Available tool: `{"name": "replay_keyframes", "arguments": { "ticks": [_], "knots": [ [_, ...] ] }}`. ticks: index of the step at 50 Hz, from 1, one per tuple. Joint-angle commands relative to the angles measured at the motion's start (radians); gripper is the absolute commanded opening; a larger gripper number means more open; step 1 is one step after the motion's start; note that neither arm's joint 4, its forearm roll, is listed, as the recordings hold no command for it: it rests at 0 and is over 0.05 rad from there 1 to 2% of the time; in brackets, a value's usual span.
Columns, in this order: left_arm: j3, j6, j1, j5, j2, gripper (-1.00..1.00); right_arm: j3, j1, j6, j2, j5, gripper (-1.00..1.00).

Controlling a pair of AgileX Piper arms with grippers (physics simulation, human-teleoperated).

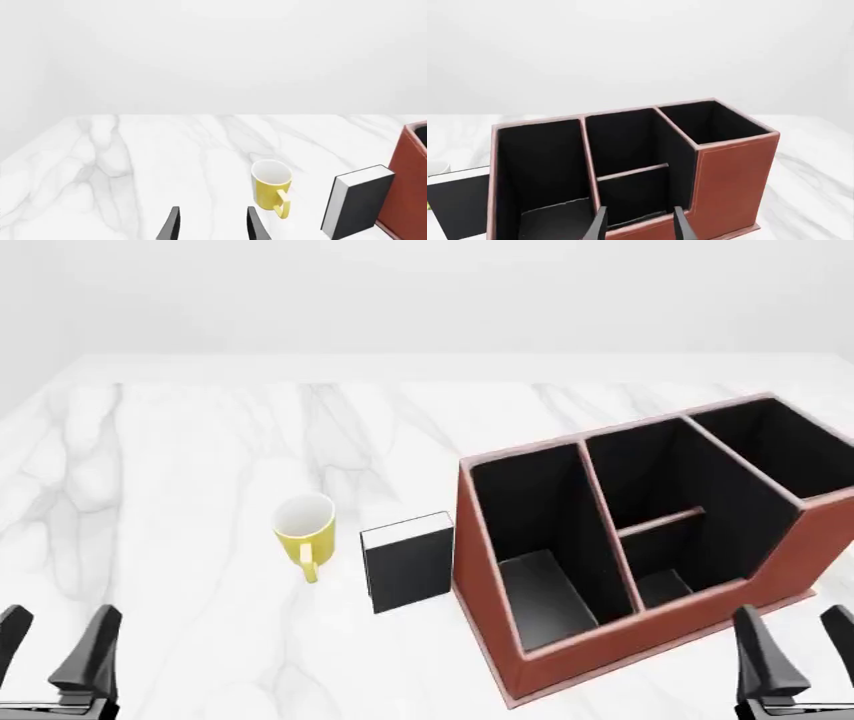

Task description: Pick up the book and place it in the back compartment of the caddy.

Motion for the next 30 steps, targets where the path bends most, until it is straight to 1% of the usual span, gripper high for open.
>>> {"name": "replay_keyframes", "arguments": {
  "ticks": [1, 5, 7, 8, 9, 10, 11, 12, 15, 16, 17, 18, 21, 25, 26, 27, 28, 29, 30],
  "knots": [
    [0.0, 0.009, 0.007, -0.021, 0.026, 1.0, -0.003, 0.001, -0.003, 0.001, 0.0, 1.0],
    [-0.001, 0.002, 0.009, -0.04, 0.058, 1.0, -0.002, 0.001, -0.004, 0.002, 0.0, 1.0],
    [-0.004, -0.025, 0.029, -0.04, 0.065, 1.0, -0.002, 0.0, -0.004, 0.002, 0.0, 1.0],
    [-0.009, -0.019, 0.023, -0.053, 0.084, 1.0, -0.001, 0.0, -0.005, 0.004, -0.001, 1.0],
    [-0.014, 0.001, 0.018, -0.064, 0.098, 1.0, -0.001, 0.0, -0.005, 0.004, -0.001, 1.0],
    [-0.014, 0.001, 0.018, -0.065, 0.099, 1.0, -0.001, 0.0, -0.005, 0.004, -0.001, 1.0],
    [-0.049, -0.003, 0.007, -0.03, 0.077, 1.0, -0.001, 0.0, -0.006, 0.006, -0.002, 1.0],
    [-0.064, -0.006, -0.002, -0.025, 0.083, 1.0, -0.001, 0.0, -0.006, 0.008, -0.003, 1.0],
    [-0.115, 0.049, -0.022, -0.038, 0.163, 1.0, 0.0, 0.001, -0.006, 0.011, -0.006, 1.0],
    [-0.115, 0.049, -0.022, -0.04, 0.165, 1.0, 0.0, 0.001, -0.006, 0.011, -0.006, 1.0],
    [-0.158, 0.058, -0.037, -0.027, 0.203, 1.0, 0.0, 0.003, -0.008, 0.009, -0.004, 1.0],
    [-0.158, 0.058, -0.037, -0.027, 0.204, 1.0, 0.0, 0.003, -0.008, 0.009, -0.004, 1.0],
    [-0.24, 0.091, -0.077, 0.017, 0.228, 1.0, 0.0, 0.005, -0.008, 0.009, -0.005, 1.0],
    [-0.358, 0.098, -0.122, 0.025, 0.375, 1.0, 0.0, 0.006, -0.003, 0.017, -0.011, 1.0],
    [-0.358, 0.098, -0.122, 0.024, 0.376, 1.0, 0.0, 0.006, -0.003, 0.017, -0.011, 1.0],
    [-0.435, 0.052, -0.147, 0.059, 0.425, 1.0, 0.0, 0.007, -0.005, 0.017, -0.01, 1.0],
    [-0.436, 0.052, -0.147, 0.059, 0.425, 1.0, 0.0, 0.007, -0.005, 0.016, -0.01, 1.0],
    [-0.476, -0.001, -0.178, 0.086, 0.436, 1.0, 0.0, 0.007, -0.006, 0.016, -0.009, 1.0],
    [-0.519, -0.024, -0.195, 0.099, 0.457, 1.0, 0.0, 0.007, -0.006, 0.017, -0.01, 1.0]
  ]
}}
